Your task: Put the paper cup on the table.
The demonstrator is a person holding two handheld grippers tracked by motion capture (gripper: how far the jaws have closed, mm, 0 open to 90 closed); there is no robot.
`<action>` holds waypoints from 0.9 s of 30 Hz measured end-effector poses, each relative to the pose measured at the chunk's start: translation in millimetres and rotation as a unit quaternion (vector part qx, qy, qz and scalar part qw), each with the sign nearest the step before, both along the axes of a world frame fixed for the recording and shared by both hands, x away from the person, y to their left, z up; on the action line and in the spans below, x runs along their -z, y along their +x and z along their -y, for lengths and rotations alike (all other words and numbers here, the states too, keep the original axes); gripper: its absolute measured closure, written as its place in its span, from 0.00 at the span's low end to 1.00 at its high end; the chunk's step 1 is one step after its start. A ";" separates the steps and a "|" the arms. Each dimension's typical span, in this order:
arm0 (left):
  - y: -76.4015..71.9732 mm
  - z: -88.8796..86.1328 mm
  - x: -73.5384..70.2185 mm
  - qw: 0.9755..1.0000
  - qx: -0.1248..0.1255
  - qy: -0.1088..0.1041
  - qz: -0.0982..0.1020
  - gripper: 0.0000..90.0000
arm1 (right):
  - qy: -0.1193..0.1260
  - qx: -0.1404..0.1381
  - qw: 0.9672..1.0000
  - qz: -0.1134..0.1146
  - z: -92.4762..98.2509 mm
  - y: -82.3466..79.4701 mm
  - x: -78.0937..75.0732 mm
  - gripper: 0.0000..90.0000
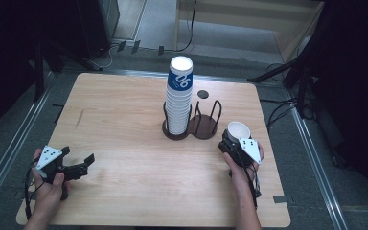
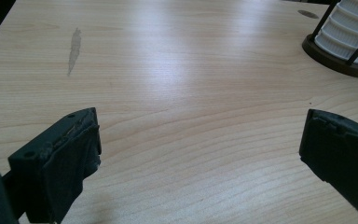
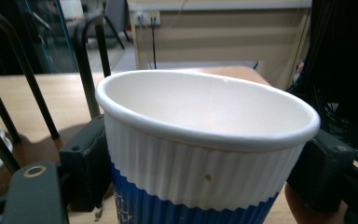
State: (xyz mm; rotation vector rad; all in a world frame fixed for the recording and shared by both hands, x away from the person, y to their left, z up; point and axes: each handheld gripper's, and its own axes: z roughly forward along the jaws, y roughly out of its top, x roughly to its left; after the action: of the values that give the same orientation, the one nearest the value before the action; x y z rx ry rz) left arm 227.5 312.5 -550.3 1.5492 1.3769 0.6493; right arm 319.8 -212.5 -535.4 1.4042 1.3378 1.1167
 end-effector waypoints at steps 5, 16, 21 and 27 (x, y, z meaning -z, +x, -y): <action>-0.1 -0.1 -0.1 1.000 0.001 0.000 0.000 0.00 | 0.001 0.014 1.000 -0.002 -0.6 7.3 2.9 0.21; 0.6 -1.1 -0.6 1.000 0.002 -0.006 0.002 0.00 | 0.016 0.029 0.999 -0.015 1.3 15.6 7.8 0.20; 0.7 -1.5 -0.7 1.000 0.003 -0.007 0.001 0.00 | 0.006 0.025 0.999 -0.025 -1.1 14.0 8.4 0.20; 0.5 -1.7 -0.6 1.000 0.004 -0.007 0.001 0.00 | 0.002 0.010 0.999 -0.034 0.3 11.8 8.1 0.14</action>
State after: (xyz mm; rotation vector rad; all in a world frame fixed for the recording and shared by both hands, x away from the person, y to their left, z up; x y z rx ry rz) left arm 228.0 314.3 -549.6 1.5409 1.3704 0.6348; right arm 331.6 -212.8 -543.5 1.4671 1.3674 1.0670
